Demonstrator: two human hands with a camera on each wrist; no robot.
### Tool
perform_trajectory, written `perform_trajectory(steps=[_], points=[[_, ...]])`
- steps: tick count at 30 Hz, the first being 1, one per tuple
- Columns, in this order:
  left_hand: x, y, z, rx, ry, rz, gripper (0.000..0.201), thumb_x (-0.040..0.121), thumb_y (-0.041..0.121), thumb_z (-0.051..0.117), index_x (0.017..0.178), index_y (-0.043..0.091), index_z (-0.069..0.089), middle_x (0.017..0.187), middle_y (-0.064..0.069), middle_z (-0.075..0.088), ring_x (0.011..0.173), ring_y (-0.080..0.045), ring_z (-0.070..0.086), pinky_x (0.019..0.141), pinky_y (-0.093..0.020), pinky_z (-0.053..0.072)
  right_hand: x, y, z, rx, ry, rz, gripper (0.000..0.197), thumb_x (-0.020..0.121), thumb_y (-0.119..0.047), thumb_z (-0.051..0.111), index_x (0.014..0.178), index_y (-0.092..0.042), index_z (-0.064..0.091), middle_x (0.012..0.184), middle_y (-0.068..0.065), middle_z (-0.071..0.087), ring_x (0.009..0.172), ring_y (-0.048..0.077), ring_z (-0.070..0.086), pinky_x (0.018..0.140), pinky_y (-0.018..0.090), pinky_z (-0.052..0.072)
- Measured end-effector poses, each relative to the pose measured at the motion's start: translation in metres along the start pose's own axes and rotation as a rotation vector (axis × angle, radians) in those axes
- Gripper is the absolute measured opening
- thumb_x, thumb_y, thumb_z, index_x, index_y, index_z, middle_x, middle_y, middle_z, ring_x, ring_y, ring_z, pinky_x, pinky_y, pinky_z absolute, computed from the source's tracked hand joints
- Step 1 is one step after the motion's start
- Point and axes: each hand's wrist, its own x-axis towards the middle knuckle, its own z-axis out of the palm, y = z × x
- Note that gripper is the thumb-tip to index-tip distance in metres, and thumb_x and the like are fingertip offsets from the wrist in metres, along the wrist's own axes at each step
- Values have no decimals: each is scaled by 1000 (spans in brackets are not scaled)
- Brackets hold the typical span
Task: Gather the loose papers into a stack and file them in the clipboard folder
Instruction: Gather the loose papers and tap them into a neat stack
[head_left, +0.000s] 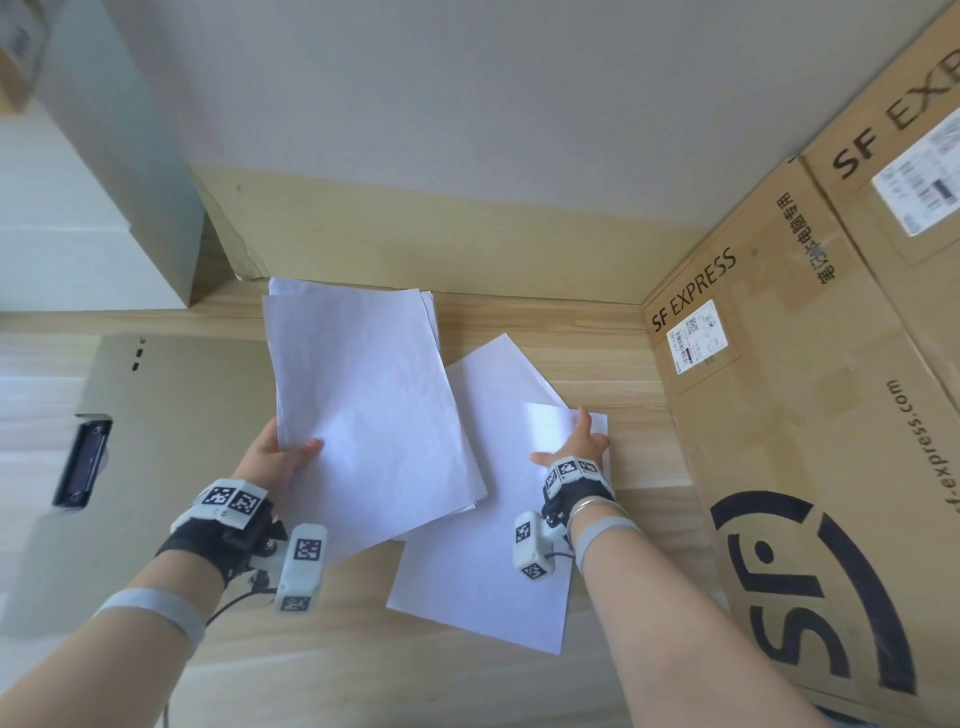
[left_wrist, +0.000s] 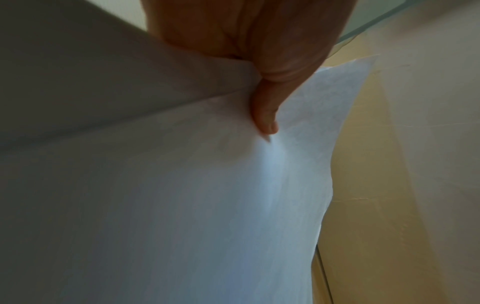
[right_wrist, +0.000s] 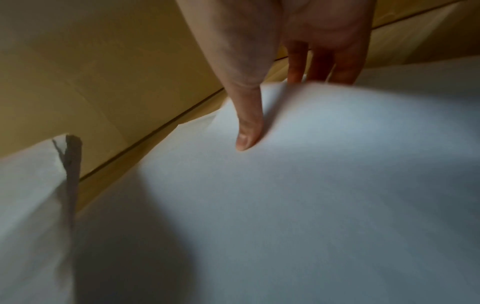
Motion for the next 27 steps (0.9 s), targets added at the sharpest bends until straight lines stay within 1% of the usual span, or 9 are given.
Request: perform_trajectory(steps=[5, 7, 9, 11, 14, 16, 21, 24, 27], points=[[2, 1, -2, 27, 8, -10, 45, 90, -1, 52, 132, 11, 45, 93, -1, 61, 79, -21, 58, 68, -32, 47, 1, 3, -7, 102, 58, -130, 100, 78, 4, 66, 148, -33, 5, 119, 10, 51, 103, 26, 60, 90, 36, 48], [3, 1, -4, 33, 9, -17, 45, 90, -2, 51, 132, 13, 45, 92, -1, 61, 79, -22, 58, 68, -33, 47, 3, 6, -14, 153, 101, -131, 69, 84, 2, 60, 143, -19, 31, 122, 7, 57, 106, 26, 59, 90, 32, 46], [4, 0, -6, 47, 16, -25, 46, 90, -3, 51, 132, 12, 45, 91, -2, 61, 78, -23, 58, 69, -33, 48, 6, 7, -23, 130, 126, -122, 33, 90, -7, 53, 123, -2, 54, 125, 15, 60, 108, 29, 59, 90, 31, 45], [6, -2, -9, 64, 33, -35, 46, 89, -2, 52, 132, 12, 45, 94, -4, 61, 81, -25, 58, 74, -35, 48, 12, 4, -33, 190, 166, -136, 31, 93, -17, 49, 117, 2, 58, 116, 16, 63, 102, 26, 59, 88, 32, 45], [6, -2, -8, 85, 38, -50, 48, 89, -3, 53, 134, 11, 45, 110, -12, 58, 97, -29, 56, 94, -50, 45, 15, -13, -59, 292, 151, -217, 21, 92, -25, 47, 97, -7, 57, 76, 2, 53, 66, 15, 50, 64, 25, 42], [8, -2, -8, 85, 36, -54, 50, 88, -4, 53, 135, 11, 45, 114, -14, 56, 102, -30, 54, 101, -56, 40, 12, -29, -81, 280, 139, -293, 20, 94, -27, 48, 84, -9, 50, 65, -1, 42, 59, 14, 41, 54, 23, 35], [7, -1, -8, 83, 11, -52, 50, 88, -4, 53, 134, 16, 46, 119, -15, 57, 104, -31, 55, 101, -58, 39, 7, -66, -108, 268, 111, -431, 22, 95, -26, 49, 92, -4, 54, 75, 7, 51, 78, 16, 47, 59, 24, 37], [3, 2, -2, 88, -36, -41, 49, 89, -4, 52, 134, 15, 46, 116, -15, 58, 102, -32, 56, 99, -58, 41, 0, -86, -91, 350, 57, -473, 18, 95, -17, 49, 102, -3, 57, 82, 2, 56, 77, 14, 51, 58, 11, 41], [-3, 7, 7, 101, -72, -9, 43, 89, -5, 50, 125, 19, 48, 101, -8, 63, 83, -26, 63, 75, -42, 54, 5, -99, -60, 445, 34, -471, 22, 94, -10, 49, 107, 6, 59, 90, 9, 61, 87, 14, 51, 54, 5, 41]])
